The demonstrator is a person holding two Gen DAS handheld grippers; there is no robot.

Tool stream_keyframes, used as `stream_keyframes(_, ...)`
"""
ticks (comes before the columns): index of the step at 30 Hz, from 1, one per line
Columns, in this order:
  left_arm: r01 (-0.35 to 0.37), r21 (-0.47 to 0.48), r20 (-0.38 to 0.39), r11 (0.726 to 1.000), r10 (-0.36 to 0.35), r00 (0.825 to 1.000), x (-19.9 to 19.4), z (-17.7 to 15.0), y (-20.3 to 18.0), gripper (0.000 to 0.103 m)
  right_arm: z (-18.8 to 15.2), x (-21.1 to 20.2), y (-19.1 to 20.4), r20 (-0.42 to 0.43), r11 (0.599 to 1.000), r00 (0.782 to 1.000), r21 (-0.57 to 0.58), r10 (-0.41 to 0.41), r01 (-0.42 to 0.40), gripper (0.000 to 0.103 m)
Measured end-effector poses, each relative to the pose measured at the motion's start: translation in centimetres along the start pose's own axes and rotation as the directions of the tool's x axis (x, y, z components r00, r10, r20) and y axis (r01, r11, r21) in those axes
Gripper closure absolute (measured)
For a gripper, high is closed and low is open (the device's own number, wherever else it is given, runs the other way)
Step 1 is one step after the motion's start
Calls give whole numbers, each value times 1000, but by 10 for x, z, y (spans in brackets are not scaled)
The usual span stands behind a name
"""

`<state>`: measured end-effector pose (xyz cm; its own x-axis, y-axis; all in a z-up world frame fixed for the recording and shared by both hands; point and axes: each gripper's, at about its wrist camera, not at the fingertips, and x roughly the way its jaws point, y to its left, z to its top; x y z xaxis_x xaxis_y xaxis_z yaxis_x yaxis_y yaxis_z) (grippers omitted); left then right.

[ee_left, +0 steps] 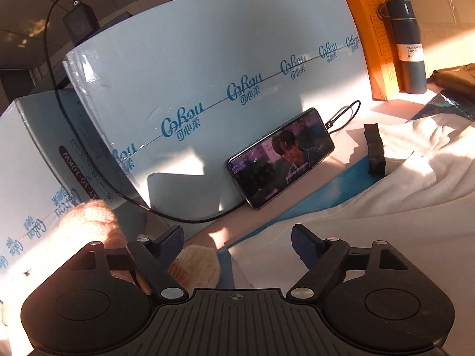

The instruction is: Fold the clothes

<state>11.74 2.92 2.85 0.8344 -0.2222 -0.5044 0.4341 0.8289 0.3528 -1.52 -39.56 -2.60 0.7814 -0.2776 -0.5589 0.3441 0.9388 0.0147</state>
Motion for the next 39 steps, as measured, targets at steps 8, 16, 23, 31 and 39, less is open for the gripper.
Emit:
stream_keyframes(8,92,-270,83,958,-72,994,-113,-70,15,18,-51,-102,-34,37,984,998,170,55,-61,50)
stream_keyframes(16,163,-371,75,914,-145,986,-162,-127,-7,18,-92,-148,-32,16,954,995,285,97,-97,48)
stream_keyframes(23,133,-415,16,900,-139,990,-160,-151,-18,18,-109,-161,-39,7,926,997,370,80,-77,48)
stream_keyframes(31,59,-370,-10,927,-68,998,-160,-157,-36,18,-112,-156,-36,-13,908,995,410,97,-83,48)
stream_keyframes(39,107,-355,44,929,-97,994,-169,-160,-48,44,-114,-155,-8,-38,961,998,274,59,-47,53)
